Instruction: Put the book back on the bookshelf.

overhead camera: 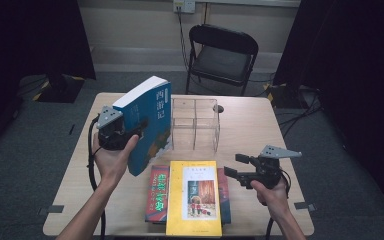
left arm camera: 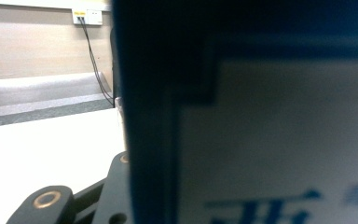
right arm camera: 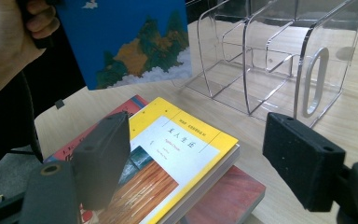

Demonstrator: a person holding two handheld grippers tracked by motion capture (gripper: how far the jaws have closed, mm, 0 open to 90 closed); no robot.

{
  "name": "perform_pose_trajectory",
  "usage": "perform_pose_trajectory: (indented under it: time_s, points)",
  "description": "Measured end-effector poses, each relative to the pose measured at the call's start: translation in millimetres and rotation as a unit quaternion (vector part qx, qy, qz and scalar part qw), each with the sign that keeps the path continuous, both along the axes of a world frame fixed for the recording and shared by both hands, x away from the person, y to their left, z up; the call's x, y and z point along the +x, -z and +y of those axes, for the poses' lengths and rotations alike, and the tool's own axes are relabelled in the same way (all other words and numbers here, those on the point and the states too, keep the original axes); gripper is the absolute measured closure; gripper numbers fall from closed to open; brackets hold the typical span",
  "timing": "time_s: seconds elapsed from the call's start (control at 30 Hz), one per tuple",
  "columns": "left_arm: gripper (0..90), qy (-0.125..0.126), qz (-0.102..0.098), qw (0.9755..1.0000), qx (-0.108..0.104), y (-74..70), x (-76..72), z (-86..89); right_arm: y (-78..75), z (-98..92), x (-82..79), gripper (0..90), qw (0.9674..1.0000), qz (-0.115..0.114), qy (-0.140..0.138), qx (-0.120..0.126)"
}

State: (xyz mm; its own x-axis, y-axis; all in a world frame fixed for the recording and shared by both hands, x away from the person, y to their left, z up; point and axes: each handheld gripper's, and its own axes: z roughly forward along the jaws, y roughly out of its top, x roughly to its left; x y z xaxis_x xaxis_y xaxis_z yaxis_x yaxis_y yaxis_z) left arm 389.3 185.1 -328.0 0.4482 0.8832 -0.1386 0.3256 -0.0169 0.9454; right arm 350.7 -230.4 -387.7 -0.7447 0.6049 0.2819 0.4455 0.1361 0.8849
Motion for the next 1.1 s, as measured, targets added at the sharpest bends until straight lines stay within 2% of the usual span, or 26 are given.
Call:
perform_pose_trajectory:
  time_s: [0.1, 0.23, 0.4, 0.53, 0.67, 0.83, 1.0, 1.1]
  points:
    - [62.1, -0.004, 0.003, 1.0000, -0.005, 4.4, 2.4, 0.7, -0.6, -0.7, -0.9, 23.2, 1.0000, -0.002, 0.000, 0.000]
    - [62.1, -0.014, 0.005, 0.9996, -0.024, 8.6, 6.3, 3.6, -0.1, -1.4, -0.8, 23.2, 1.0000, -0.001, 0.000, 0.001]
    - [62.0, -0.032, 0.004, 0.9995, -0.006, 8.9, 12.2, -2.0, -0.6, -2.6, -0.6, 23.1, 1.0000, -0.001, -0.002, 0.008]
    - [62.1, -0.032, 0.013, 0.9991, -0.022, 12.6, 18.1, -1.0, -0.8, -2.8, 0.0, 23.1, 1.0000, -0.001, -0.002, 0.009]
    - [62.1, -0.041, 0.008, 0.9990, -0.013, 16.6, 21.9, -6.8, 0.0, -2.3, 0.9, 23.1, 1.0000, -0.001, -0.002, 0.007]
    - [62.1, -0.043, 0.012, 0.9986, -0.026, 20.6, 28.4, -11.3, 1.5, -1.5, 1.3, 23.1, 1.0000, 0.001, -0.004, 0.005]
    - [62.0, -0.055, 0.000, 0.9984, -0.012, 23.5, 33.4, -20.6, 2.0, -1.7, 1.4, 23.1, 1.0000, 0.001, -0.005, 0.007]
    - [62.1, -0.060, 0.001, 0.9981, -0.016, 27.4, 37.5, -23.0, 1.8, -1.5, 0.9, 23.1, 1.0000, -0.001, -0.006, 0.007]
